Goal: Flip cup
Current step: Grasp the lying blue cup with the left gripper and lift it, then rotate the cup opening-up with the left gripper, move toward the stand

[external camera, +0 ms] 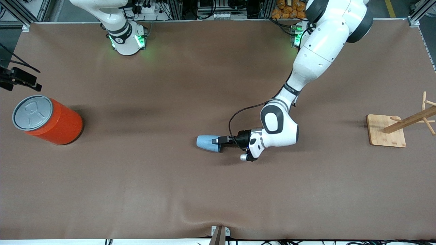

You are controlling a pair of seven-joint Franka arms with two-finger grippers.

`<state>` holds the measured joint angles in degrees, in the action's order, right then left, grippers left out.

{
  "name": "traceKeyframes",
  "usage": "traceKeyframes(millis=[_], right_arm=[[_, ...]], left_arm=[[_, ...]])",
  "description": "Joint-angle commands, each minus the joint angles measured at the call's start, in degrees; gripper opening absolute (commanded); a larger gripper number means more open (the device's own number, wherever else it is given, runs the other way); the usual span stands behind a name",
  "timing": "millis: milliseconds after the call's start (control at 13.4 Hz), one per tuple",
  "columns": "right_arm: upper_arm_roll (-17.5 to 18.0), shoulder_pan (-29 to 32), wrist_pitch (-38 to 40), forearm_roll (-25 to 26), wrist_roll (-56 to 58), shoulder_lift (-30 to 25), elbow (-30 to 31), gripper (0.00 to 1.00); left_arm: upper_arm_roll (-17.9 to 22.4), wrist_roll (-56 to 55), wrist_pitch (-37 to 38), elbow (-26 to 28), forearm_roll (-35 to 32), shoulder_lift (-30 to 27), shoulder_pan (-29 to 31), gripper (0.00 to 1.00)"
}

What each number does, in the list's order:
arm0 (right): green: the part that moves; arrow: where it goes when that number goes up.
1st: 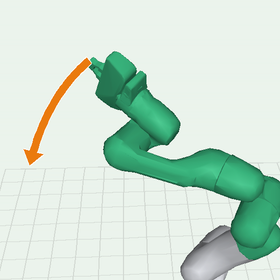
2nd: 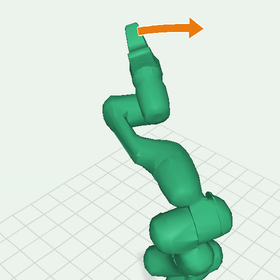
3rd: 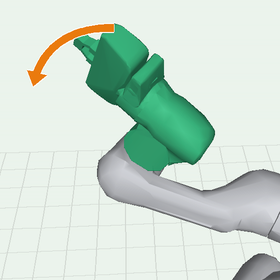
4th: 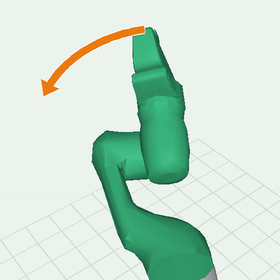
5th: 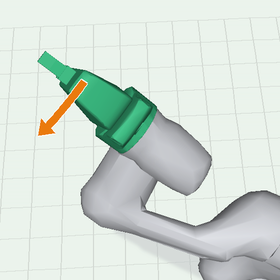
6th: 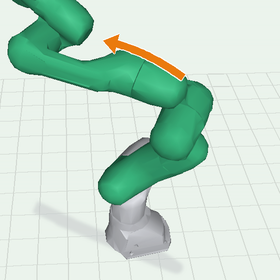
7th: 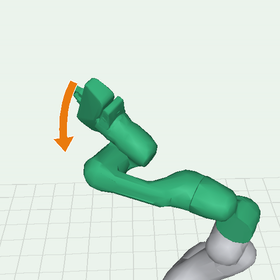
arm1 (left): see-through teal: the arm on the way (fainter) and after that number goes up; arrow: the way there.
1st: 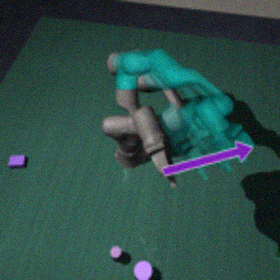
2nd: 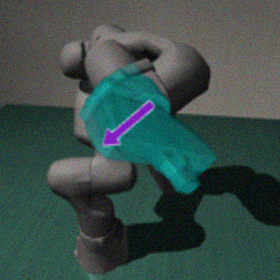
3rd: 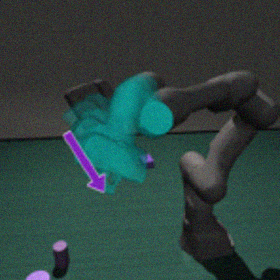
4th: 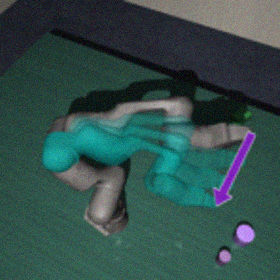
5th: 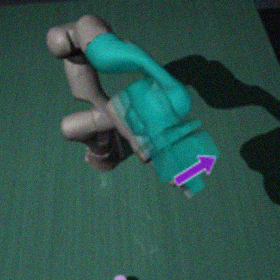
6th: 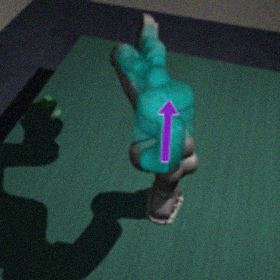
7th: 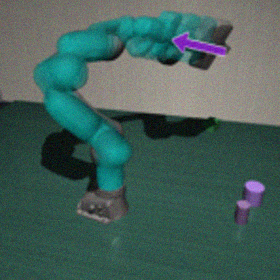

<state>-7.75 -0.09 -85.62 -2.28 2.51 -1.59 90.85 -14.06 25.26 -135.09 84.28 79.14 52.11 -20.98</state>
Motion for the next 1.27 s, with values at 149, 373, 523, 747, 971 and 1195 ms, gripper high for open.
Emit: traceKeyframes(millis=[149, 373, 523, 747, 971, 1195], right_arm=[[1.07, -1.22, 1.34, -0.09, -7.59, -0.79, -0.76, 1.00], [1.42, -2.72, 1.51, -0.18, -10.94, -0.70, -0.85, 1.00], [1.59, -3.50, 1.69, -0.36, -10.69, -0.96, -0.94, 1.00], [1.51, -3.60, 1.52, -0.61, -10.33, -0.79, -0.85, 1.00], [1.42, -3.42, -0.06, -0.88, -10.42, -0.70, -0.85, 1.00], [1.42, -3.25, -0.86, -0.88, -10.24, -0.53, -0.85, 1.00]], left_arm=[[0.26, 1.46, -0.35, -1.49, 0.93, 0.81, -0.82, 0.14], [0.87, 0.85, -0.26, -1.49, 0.67, -0.94, -0.47, 0.00], [0.87, 0.50, -0.26, -1.40, 0.75, -2.62, 0.50, 0.00], [1.05, -1.61, 0.00, -0.96, 0.67, -5.86, 2.25, 0.00], [1.14, -10.36, 0.26, -0.96, -9.39, -9.03, 5.15, 0.00], [1.05, -21.28, 3.76, -0.26, -23.64, -12.54, 9.28, 0.00]])
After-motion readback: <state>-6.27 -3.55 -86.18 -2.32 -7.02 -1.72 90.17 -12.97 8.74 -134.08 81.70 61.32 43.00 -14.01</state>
